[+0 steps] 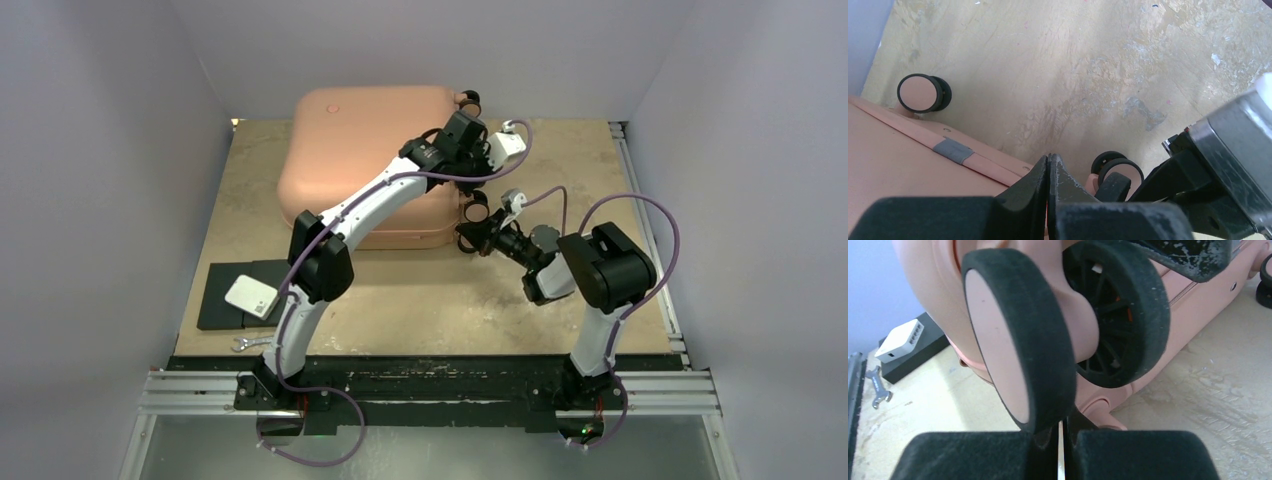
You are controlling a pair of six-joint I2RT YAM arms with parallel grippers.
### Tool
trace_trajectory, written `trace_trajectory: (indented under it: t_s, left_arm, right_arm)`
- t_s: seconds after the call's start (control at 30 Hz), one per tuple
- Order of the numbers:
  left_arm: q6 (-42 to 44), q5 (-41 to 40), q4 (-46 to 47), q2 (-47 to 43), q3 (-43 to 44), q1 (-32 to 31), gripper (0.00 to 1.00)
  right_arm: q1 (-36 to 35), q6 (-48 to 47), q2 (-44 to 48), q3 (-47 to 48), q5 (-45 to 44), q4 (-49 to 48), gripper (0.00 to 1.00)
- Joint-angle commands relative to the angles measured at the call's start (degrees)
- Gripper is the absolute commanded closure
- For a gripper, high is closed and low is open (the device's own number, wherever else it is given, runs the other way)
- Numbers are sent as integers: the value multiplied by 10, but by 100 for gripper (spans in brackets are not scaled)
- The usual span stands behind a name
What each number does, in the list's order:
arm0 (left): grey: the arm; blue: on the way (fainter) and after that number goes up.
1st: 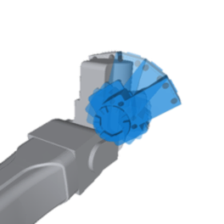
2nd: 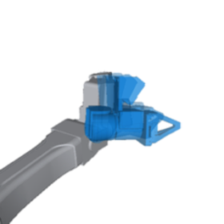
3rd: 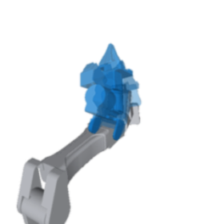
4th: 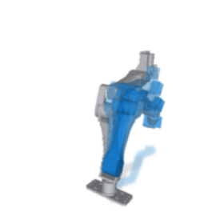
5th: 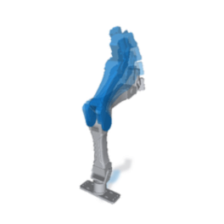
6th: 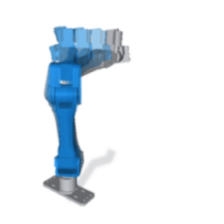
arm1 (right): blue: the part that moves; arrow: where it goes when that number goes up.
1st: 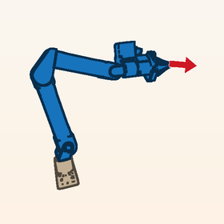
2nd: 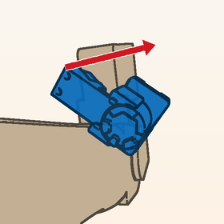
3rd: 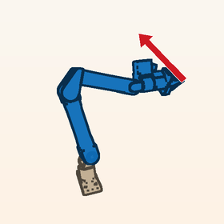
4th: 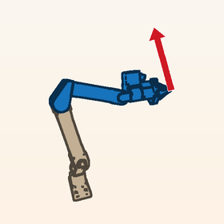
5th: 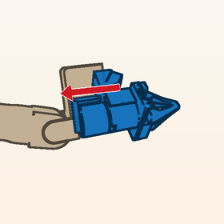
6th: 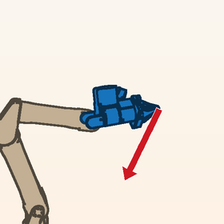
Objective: Pack the luggage
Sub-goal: Zip the luggage at the center of the board.
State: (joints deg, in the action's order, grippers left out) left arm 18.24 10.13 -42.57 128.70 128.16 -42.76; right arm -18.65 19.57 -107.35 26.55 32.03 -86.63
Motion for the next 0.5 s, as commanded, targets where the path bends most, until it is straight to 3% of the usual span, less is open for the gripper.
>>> trace_trajectory:
  t_s: [0.0, 0.27, 0.47]
  left_arm:
    - [-10, -15, -146, 16, -66, 26, 100]
    - [-8, -16, -137, 18, -117, 26, 100]
    - [-8, -15, -132, 16, -148, 26, 100]
  right_arm:
    - [35, 44, 1, 44, -58, -53, 100]
    - [66, 61, 2, 96, -86, 72, 100]
    - [71, 57, 20, 108, -203, 155, 100]
